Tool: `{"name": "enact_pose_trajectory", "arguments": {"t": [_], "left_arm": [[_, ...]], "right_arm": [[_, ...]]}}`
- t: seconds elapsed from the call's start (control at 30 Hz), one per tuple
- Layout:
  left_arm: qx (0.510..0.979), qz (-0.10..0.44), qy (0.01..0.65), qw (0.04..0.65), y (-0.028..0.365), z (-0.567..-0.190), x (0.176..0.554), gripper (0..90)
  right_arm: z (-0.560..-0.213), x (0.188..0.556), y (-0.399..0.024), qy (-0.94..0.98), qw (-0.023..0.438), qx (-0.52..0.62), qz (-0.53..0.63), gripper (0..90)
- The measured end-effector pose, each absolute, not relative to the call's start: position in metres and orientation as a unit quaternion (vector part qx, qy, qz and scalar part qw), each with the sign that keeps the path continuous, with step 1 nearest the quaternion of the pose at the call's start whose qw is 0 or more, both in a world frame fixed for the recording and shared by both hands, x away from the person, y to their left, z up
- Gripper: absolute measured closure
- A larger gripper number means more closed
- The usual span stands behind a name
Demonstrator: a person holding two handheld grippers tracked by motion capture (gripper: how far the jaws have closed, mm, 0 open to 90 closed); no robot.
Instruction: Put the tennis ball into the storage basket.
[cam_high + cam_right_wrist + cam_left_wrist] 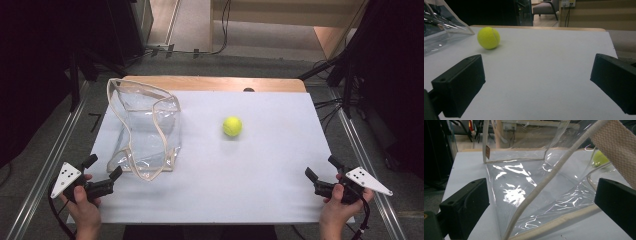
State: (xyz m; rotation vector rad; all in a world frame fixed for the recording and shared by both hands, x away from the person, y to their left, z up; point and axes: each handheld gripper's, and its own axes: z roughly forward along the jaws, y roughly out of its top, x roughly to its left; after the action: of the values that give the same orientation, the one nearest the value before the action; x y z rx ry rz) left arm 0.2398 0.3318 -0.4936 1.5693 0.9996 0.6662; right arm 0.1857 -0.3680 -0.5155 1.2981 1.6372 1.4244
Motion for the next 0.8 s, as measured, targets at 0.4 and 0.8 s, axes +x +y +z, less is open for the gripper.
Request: {"name": "enact_pose_trajectory", "arguments": {"t": [0.4, 0.8], "left_arm": [[0.664, 0.28, 0.419, 0.552, 0.332, -0.493, 0.24, 0.0], [0.664, 0.279, 0.419, 0.552, 0.332, -0.493, 0.241, 0.0]], "right_arm": [[-0.496, 0.191, -0.353, 0.651, 0.289, 0.48, 0.511, 0.0], [-0.476, 0.207, -0.339, 0.671, 0.276, 0.479, 0.495, 0.0]]}}
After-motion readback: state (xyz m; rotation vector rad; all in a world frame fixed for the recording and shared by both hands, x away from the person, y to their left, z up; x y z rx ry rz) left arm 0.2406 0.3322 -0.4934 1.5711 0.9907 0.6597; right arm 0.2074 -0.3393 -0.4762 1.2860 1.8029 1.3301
